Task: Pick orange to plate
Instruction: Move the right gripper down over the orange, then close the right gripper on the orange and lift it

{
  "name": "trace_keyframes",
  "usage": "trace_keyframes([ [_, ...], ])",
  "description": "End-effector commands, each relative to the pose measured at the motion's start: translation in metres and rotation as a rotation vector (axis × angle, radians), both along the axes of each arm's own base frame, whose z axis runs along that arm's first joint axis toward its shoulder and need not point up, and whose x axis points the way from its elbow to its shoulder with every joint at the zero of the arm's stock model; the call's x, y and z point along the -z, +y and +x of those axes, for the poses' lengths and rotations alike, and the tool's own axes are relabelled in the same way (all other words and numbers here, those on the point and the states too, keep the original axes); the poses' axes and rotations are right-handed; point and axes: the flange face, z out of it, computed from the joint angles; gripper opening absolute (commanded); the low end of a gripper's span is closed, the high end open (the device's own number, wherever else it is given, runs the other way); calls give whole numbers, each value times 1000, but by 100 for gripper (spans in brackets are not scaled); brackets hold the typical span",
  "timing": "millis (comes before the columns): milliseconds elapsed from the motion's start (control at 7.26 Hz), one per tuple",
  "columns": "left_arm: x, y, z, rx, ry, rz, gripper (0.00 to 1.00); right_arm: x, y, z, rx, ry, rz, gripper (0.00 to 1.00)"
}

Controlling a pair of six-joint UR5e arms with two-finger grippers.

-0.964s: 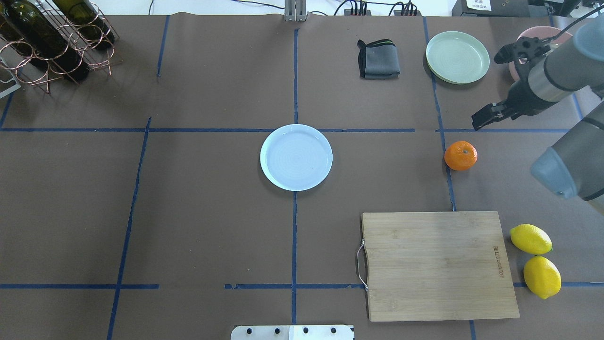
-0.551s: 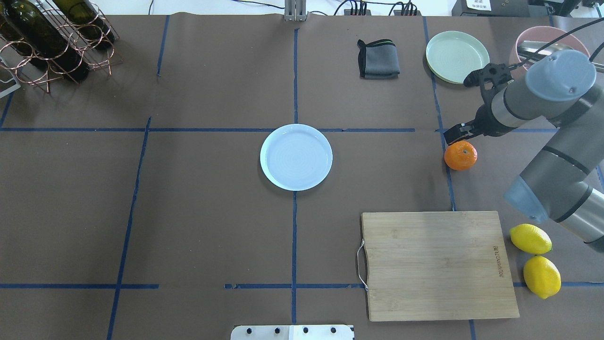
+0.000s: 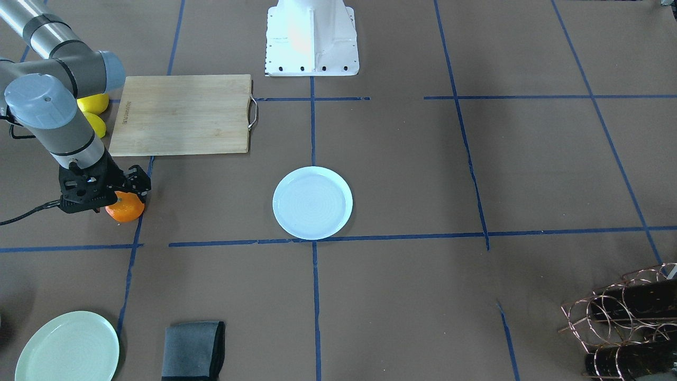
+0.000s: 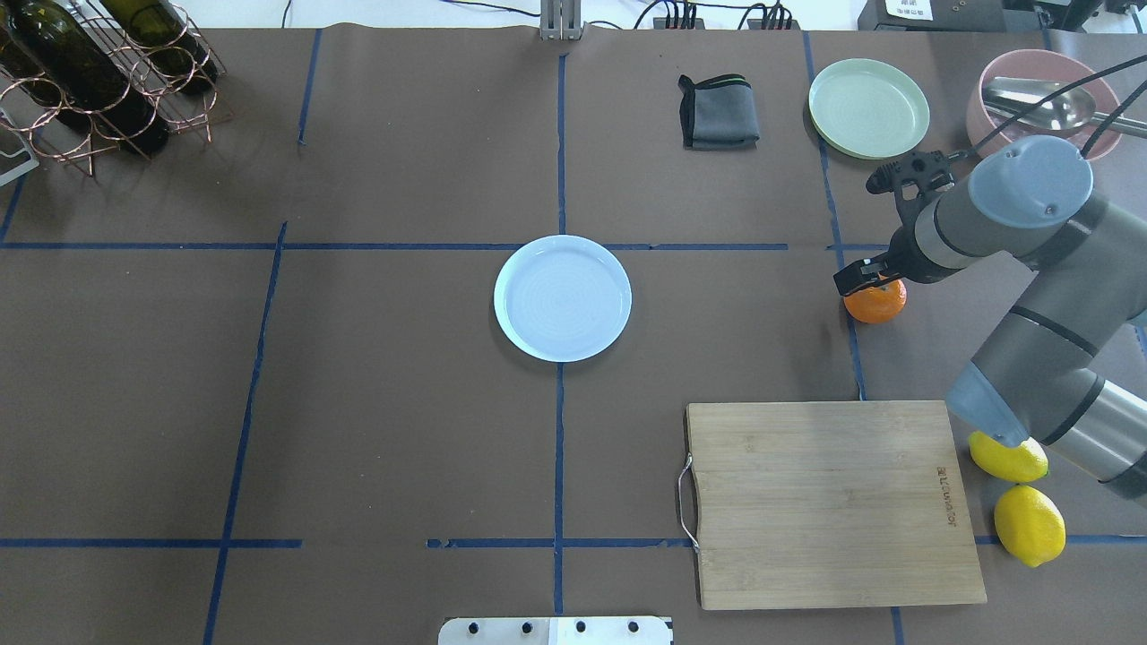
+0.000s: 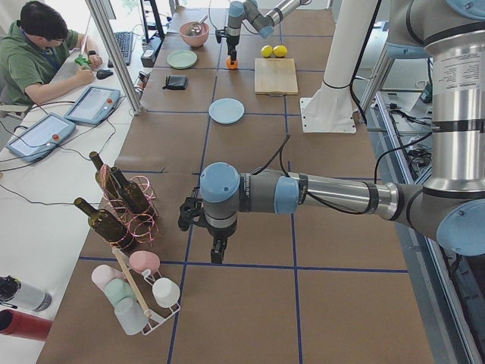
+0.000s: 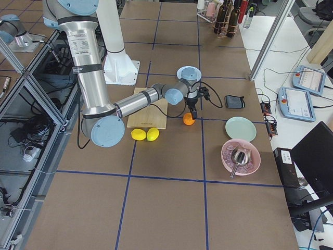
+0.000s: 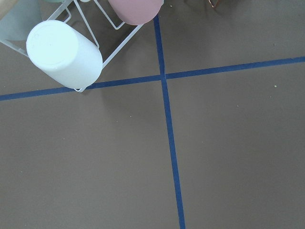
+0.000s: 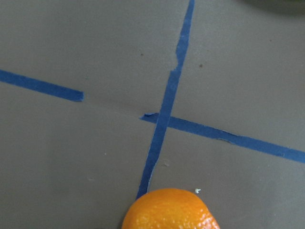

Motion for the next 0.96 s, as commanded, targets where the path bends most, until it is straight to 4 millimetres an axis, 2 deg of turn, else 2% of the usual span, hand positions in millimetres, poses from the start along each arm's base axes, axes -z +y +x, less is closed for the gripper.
trace_keyframes([
  [0, 0, 1, 0, 0, 2, 0, 100, -14, 3, -10, 6, 33, -5, 100],
  [138, 0, 0, 0, 0, 0, 1, 100, -15, 5, -14, 12, 34, -6, 100],
  [275, -1, 0, 0, 0, 0, 4, 100, -13, 6, -16, 15, 32, -4, 71],
  [413, -1, 0, 0, 0, 0, 4, 100, -12, 5, -17, 18, 30, -2, 10],
  [551, -2, 0, 0, -1, 1, 4, 100, 1, 3, -19, 18, 11, 10, 0],
  [688, -2, -1, 0, -1, 0, 4, 100, 33, -4, -28, 18, -18, 33, 0],
  [826, -1, 0, 0, 0, 0, 4, 100, 75, -16, -43, 7, -32, 29, 0],
])
